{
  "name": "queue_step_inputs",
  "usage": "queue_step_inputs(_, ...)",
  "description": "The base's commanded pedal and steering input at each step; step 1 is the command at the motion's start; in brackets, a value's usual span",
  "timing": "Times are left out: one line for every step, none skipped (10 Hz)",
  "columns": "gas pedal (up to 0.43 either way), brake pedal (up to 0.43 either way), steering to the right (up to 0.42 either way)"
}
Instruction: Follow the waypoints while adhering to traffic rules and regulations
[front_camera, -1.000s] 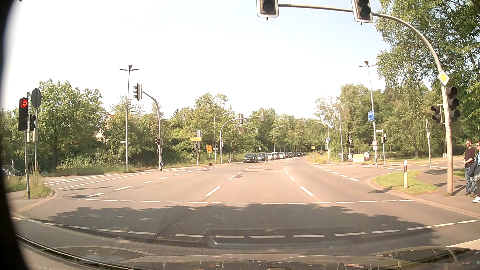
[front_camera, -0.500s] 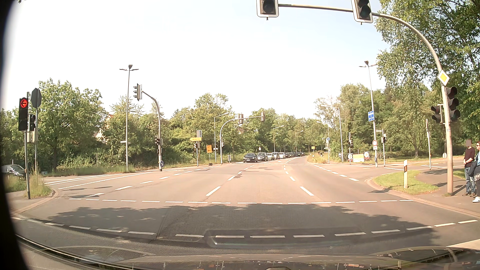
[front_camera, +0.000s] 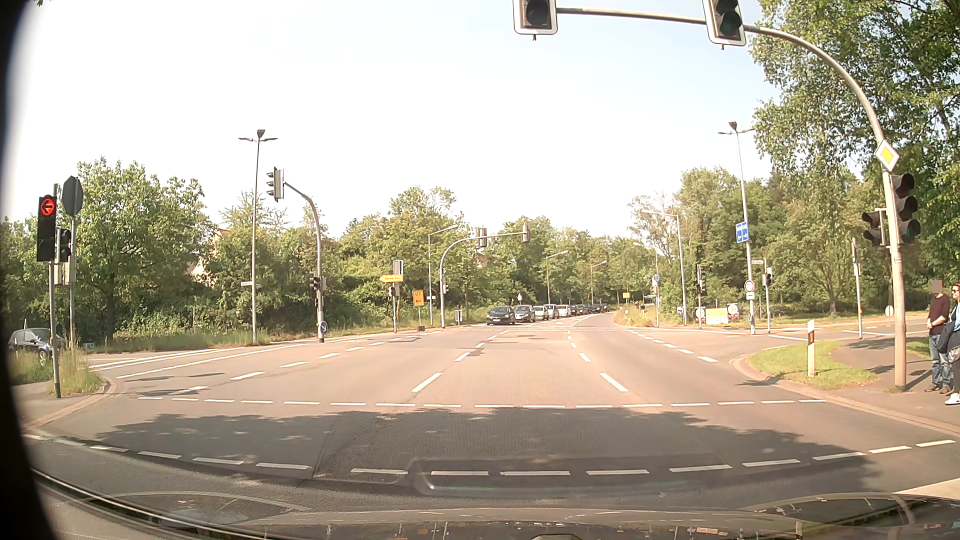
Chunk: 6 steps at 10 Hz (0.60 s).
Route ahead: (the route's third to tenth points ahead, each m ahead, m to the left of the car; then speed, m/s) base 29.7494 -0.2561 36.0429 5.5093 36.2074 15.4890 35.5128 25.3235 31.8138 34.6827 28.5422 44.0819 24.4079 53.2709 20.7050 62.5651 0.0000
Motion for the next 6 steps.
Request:
queue_step_inputs(0.000, 0.226, -0.003)
queue_step_inputs(0.000, 0.226, -0.003)
queue_step_inputs(0.000, 0.226, -0.003)
queue_step_inputs(0.000, 0.226, -0.003)
queue_step_inputs(0.000, 0.226, -0.003)
queue_step_inputs(0.000, 0.226, -0.003)
